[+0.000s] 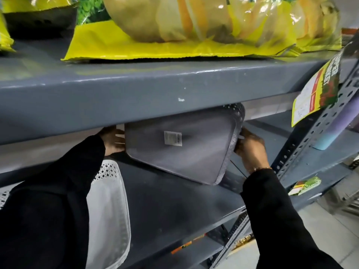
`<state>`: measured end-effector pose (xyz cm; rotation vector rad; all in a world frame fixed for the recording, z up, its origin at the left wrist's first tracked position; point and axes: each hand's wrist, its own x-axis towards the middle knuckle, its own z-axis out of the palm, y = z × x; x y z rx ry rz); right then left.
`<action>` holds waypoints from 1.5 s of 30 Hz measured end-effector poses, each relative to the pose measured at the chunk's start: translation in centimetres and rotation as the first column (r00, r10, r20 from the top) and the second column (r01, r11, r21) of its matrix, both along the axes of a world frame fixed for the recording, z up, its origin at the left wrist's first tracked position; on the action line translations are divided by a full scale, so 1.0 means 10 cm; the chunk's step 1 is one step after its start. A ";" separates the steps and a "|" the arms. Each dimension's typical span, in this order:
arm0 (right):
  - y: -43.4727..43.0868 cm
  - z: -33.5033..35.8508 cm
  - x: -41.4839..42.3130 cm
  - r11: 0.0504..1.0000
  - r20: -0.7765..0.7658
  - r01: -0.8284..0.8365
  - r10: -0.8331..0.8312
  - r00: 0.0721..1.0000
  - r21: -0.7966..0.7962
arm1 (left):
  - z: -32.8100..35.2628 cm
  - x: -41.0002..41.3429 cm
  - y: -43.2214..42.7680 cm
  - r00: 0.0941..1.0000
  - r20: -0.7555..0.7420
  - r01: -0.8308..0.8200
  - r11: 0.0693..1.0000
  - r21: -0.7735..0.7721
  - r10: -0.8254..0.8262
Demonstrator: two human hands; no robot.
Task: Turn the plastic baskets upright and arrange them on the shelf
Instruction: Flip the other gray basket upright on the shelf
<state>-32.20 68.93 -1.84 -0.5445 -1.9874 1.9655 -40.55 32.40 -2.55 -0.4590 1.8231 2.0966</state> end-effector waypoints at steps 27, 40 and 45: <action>-0.08 -0.10 -0.11 0.747 0.545 -0.262 -0.157 0.824 0.611 | 0.14 1.03 0.54 0.971 0.104 0.171 0.316 -0.933 -0.216; -1.27 -0.38 0.66 0.454 0.287 -0.341 0.185 0.940 0.824 | 0.02 1.70 0.23 0.942 -0.249 -0.223 0.135 -0.965 -0.225; -2.01 -0.29 0.98 0.577 0.280 -0.520 0.456 0.845 0.630 | -0.05 2.31 -0.53 0.940 -0.324 -0.318 0.072 -0.945 -0.106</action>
